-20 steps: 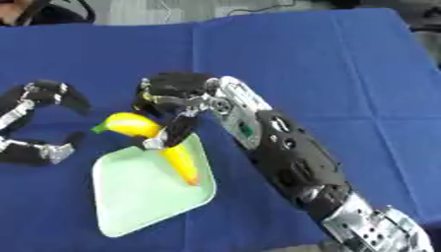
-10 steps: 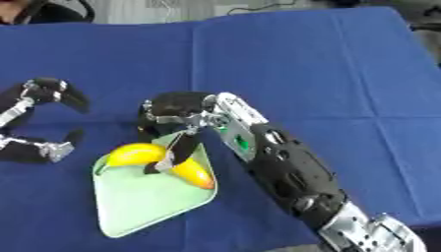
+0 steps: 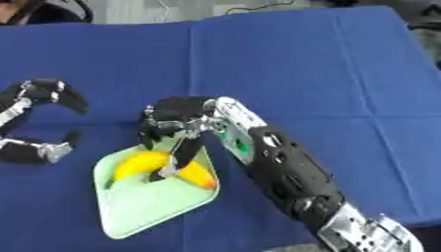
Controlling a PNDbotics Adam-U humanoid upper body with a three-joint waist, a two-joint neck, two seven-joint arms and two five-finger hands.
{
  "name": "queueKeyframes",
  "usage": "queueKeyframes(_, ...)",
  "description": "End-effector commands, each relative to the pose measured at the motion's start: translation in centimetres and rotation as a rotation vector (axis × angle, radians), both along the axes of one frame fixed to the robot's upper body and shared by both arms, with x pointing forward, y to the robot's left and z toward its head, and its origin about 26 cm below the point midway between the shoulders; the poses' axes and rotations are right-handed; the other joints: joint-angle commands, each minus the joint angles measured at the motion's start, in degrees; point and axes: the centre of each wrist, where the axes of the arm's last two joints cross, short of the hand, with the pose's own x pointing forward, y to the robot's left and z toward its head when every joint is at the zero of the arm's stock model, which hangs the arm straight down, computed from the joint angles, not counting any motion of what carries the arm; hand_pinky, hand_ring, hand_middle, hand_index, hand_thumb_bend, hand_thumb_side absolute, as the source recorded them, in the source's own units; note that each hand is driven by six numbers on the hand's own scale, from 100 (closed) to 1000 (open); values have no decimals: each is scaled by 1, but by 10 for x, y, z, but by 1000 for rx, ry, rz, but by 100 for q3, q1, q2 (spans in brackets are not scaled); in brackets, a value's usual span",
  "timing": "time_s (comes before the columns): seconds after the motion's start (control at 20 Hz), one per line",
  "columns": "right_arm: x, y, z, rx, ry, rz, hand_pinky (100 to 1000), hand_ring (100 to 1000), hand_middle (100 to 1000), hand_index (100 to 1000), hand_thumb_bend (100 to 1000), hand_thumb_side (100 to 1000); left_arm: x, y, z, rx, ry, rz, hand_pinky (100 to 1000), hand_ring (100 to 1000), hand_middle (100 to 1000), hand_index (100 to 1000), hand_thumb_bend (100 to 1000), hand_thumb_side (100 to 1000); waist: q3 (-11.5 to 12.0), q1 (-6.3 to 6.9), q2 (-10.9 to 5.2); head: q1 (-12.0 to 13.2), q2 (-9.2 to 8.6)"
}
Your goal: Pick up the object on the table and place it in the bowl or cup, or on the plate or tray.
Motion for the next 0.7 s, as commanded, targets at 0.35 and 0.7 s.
queueKeyframes(0.35,2,-2,60,111,-88,18,325,503,661,760,811,735,-1,5,10,150,-74,-117,564,607,605,675,100,267,-22,8,-125,-27,-59)
queueKeyframes(0.7,-6,-14,105,229,-176,-30,329,503,660,762,810,811,-1,5,8,151,-70,-114,564,607,605,676,100,266,-44,15,-140,-11,-76)
